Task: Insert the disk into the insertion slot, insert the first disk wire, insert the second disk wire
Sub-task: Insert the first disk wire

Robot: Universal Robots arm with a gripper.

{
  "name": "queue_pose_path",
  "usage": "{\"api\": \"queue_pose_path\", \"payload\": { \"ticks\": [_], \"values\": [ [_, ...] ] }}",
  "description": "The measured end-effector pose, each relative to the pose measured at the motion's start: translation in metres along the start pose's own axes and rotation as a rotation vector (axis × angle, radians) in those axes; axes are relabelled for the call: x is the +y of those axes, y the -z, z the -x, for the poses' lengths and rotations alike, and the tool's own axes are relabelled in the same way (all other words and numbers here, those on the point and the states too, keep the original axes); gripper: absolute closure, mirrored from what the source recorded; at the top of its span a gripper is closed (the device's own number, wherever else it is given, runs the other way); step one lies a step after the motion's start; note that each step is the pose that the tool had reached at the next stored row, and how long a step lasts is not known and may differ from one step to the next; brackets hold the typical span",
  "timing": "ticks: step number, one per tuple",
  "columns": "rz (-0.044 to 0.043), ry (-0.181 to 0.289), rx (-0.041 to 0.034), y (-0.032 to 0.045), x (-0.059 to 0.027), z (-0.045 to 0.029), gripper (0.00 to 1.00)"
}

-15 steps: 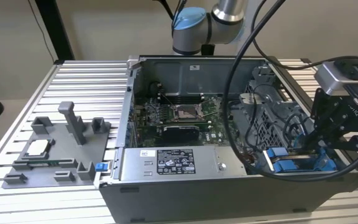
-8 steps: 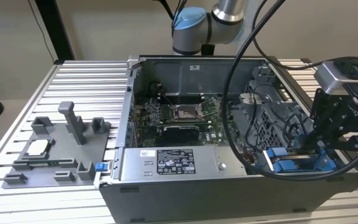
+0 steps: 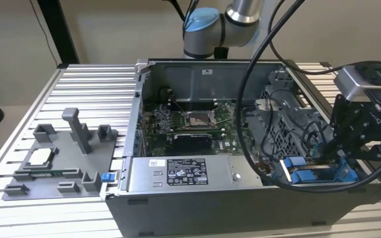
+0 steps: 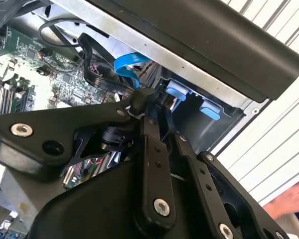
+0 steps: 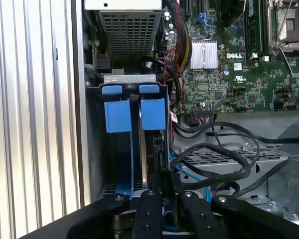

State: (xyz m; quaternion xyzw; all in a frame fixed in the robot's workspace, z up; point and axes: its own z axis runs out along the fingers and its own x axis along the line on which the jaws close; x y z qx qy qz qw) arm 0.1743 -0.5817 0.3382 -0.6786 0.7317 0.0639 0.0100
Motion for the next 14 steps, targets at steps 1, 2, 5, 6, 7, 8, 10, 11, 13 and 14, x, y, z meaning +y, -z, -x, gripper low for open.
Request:
{"api": "queue_pose_path", "payload": {
  "ticks": [1,2,5,6,7,8,10,11,13,14],
  "values": [
    [0.0,0.0,-0.0017,-0.0004,0.0,0.0,1.0],
    [-0.0002,0.0,-0.0034,-0.0007,-0.0001,-0.0001,1.0],
    [0.0007,0.001,-0.008,-0.001,-0.0011,-0.0004,1.0],
    [0.0005,0.001,-0.0076,-0.0008,-0.0012,-0.0005,1.0],
    [0.0005,0.001,-0.0077,-0.0012,-0.0012,-0.0006,1.0],
    [0.0004,0.001,-0.0079,-0.0022,-0.0014,-0.0007,1.0],
    [0.0002,0.001,-0.0071,-0.005,-0.0017,-0.001,1.0],
    [0.0002,0.001,-0.0069,-0.0067,-0.0018,-0.0012,1.0],
    [0.0007,0.002,-0.0093,-0.0102,-0.0021,-0.0015,1.0],
    [0.0007,0.002,-0.0095,-0.0105,-0.0021,-0.0015,0.0]
  ]
}}
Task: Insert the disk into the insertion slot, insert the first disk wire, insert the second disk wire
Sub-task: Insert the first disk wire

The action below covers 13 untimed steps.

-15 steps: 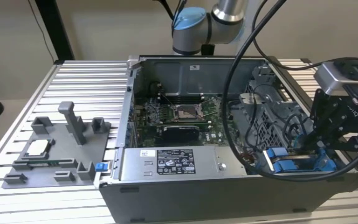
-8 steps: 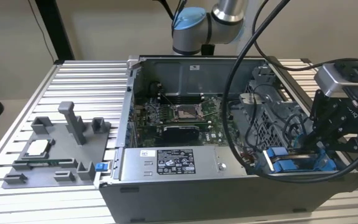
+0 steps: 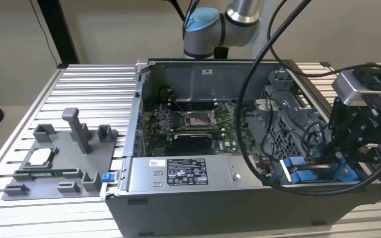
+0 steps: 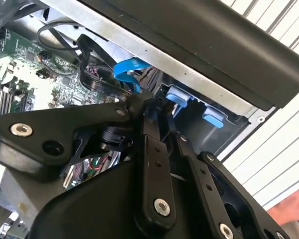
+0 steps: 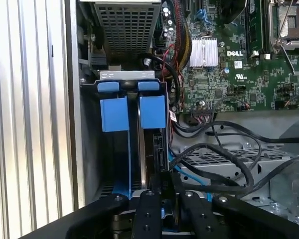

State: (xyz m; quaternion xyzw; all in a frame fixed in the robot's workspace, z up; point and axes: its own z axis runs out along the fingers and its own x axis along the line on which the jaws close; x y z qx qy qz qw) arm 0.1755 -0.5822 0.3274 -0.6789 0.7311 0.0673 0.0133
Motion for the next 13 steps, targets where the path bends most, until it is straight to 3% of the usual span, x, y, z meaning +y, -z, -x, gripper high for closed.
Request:
{"api": "queue_pose_path", "payload": {
  "ticks": [3,13],
  "values": [
    [0.0002,0.0,-0.0025,0.0029,0.0002,0.0002,0.0],
    [0.0001,0.0,-0.0019,0.048,0.0045,0.0054,0.0]
  ]
}}
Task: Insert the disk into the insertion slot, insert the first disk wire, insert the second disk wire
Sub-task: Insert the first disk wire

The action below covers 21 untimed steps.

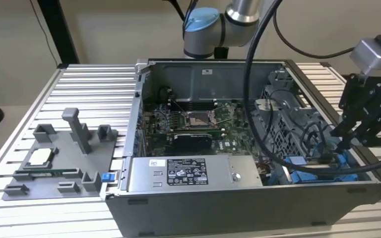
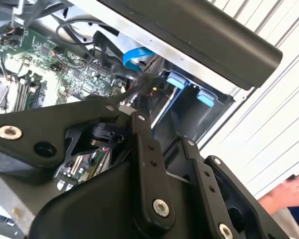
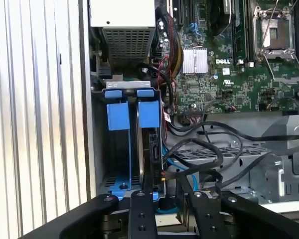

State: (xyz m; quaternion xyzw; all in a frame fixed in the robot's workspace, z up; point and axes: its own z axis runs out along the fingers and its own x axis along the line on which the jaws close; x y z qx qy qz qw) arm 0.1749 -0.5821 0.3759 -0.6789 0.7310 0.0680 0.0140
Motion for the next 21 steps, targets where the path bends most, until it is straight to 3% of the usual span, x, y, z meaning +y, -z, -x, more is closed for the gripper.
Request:
{"api": "queue_pose_path", "payload": {
  "ticks": [2,5,8,12,16,21],
  "values": [
    [0.0,0.0,0.0004,0.0053,0.0006,0.0013,0.0],
    [-0.0009,0.002,0.0077,0.0052,0.0012,0.0076,0.0],
    [-0.0048,0.012,0.0087,0.0048,0.0013,0.0114,0.0],
    [-0.0044,0.033,0.0109,0.006,0.0012,0.0127,0.0],
    [-0.0038,0.041,0.0114,0.0148,0.0018,0.0138,0.0],
    [-0.0041,0.042,0.0117,0.0148,0.0018,0.0138,0.0]
  ]
}}
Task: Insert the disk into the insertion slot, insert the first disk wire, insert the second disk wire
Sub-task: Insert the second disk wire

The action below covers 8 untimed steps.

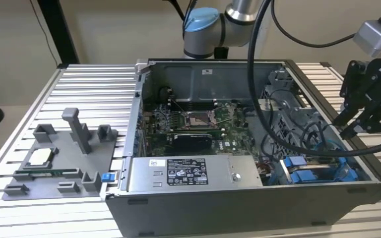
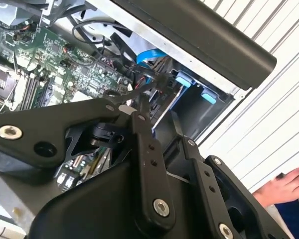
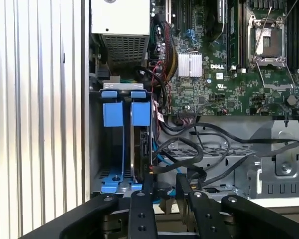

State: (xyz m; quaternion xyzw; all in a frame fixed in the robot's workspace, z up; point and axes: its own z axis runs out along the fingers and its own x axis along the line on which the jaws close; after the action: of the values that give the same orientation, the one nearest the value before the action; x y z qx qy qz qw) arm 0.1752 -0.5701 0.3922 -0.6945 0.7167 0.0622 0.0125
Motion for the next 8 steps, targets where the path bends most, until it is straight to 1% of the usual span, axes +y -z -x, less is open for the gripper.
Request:
{"api": "queue_pose_path", "payload": {
  "ticks": [1,2,3,4,5,8],
  "values": [
    [-0.0002,0.0,0.0041,0.0001,0.0001,0.0,0.0],
    [-0.0005,-0.001,0.0142,0.0,0.0001,0.0,0.0],
    [-0.0012,-0.002,0.0301,0.0001,0.0001,0.0,0.0],
    [-0.002,-0.003,0.0443,0.0,0.0001,0.0001,0.0],
    [-0.0027,-0.003,0.0504,-0.0001,0.0,0.0001,0.0],
    [-0.0027,-0.004,0.051,0.0,-0.0001,0.0001,0.0]
  ]
}}
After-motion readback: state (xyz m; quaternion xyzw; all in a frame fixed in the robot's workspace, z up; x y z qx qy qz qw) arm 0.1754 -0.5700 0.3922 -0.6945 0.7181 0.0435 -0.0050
